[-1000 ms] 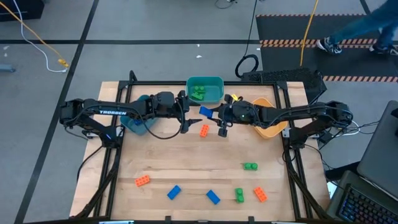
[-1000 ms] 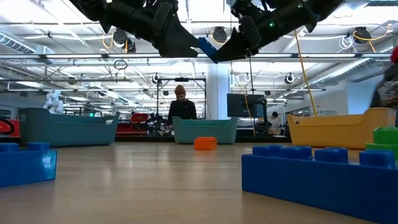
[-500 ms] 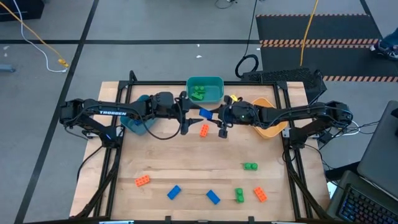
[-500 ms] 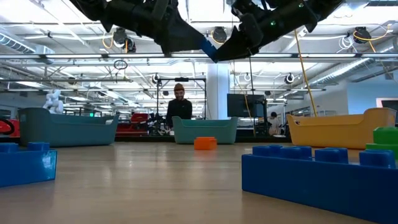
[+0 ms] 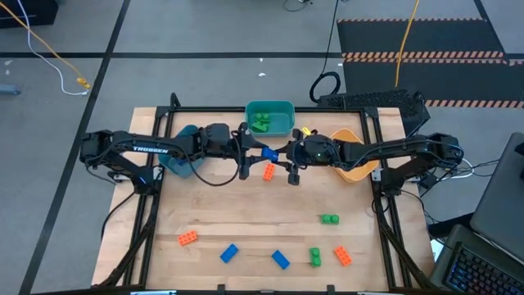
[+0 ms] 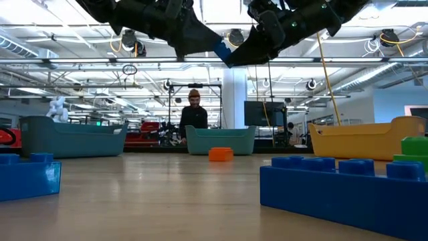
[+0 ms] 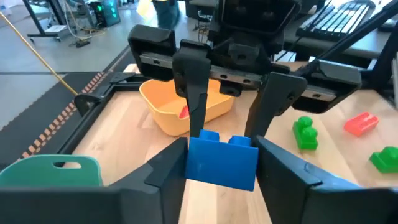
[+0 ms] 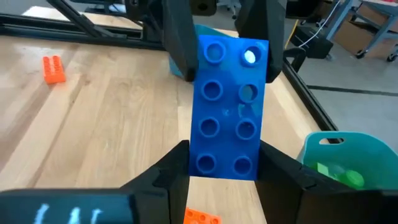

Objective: Sort & place blocks by color
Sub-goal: Put the blue game piece into the blue bin

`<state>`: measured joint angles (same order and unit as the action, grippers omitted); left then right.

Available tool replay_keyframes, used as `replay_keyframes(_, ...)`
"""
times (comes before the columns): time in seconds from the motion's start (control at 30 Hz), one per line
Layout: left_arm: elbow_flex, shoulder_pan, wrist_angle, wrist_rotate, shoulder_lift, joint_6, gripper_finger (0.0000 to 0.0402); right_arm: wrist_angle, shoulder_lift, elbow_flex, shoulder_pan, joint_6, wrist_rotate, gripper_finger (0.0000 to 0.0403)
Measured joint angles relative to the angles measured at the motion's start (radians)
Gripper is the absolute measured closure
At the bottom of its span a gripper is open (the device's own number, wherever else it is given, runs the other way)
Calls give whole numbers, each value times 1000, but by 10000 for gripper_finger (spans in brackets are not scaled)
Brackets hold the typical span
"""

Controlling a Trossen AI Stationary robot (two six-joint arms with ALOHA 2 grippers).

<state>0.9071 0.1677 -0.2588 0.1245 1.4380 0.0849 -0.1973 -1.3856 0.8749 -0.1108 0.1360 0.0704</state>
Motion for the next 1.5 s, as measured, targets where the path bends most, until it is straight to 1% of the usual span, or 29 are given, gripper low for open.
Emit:
replay_keyframes(0.1,1,-2,24,-39,1,-13,257,-2,-2,0,0,-7,8,219)
replay_keyframes(0.2,0,-1,37,-62,3,-18,258,-15,1,0,-1,-6,11,176)
replay_keyframes(0.27,0,-1,50,-87,3,-19,258,-13,0,0,-1,-3,14,161)
replay_keyframes(0.33,0,-1,99,-132,1,-19,255,-12,-1,0,-1,15,36,153)
replay_keyframes(0.5,13,0,319,-315,-70,-27,240,-20,0,0,-2,108,157,153)
replay_keyframes(0.63,13,14,529,-414,-130,-96,249,-64,0,0,-7,182,242,158)
replay_keyframes(0.73,14,28,676,-475,-183,-194,256,-74,0,0,-19,207,247,160)
replay_keyframes(0.8,14,38,778,-511,-209,-260,254,-73,0,0,-26,218,247,161)
replay_keyframes(0.83,12,41,834,-526,-221,-297,250,-72,0,0,-28,222,247,161)
replay_keyframes(0.97,13,58,966,-573,-251,-423,239,-34,5,0,-30,223,248,161)
replay_keyframes(1.17,13,83,1111,-607,-248,-553,254,85,7,0,-26,197,248,161)
replay_keyframes(1.23,13,94,1146,-611,-245,-586,253,107,7,0,-25,191,247,161)
replay_keyframes(1.33,13,117,1180,-632,-246,-640,228,137,7,0,-25,154,246,161)
replay_keyframes(1.5,13,174,1238,-650,-246,-641,167,168,7,0,-25,81,242,161)
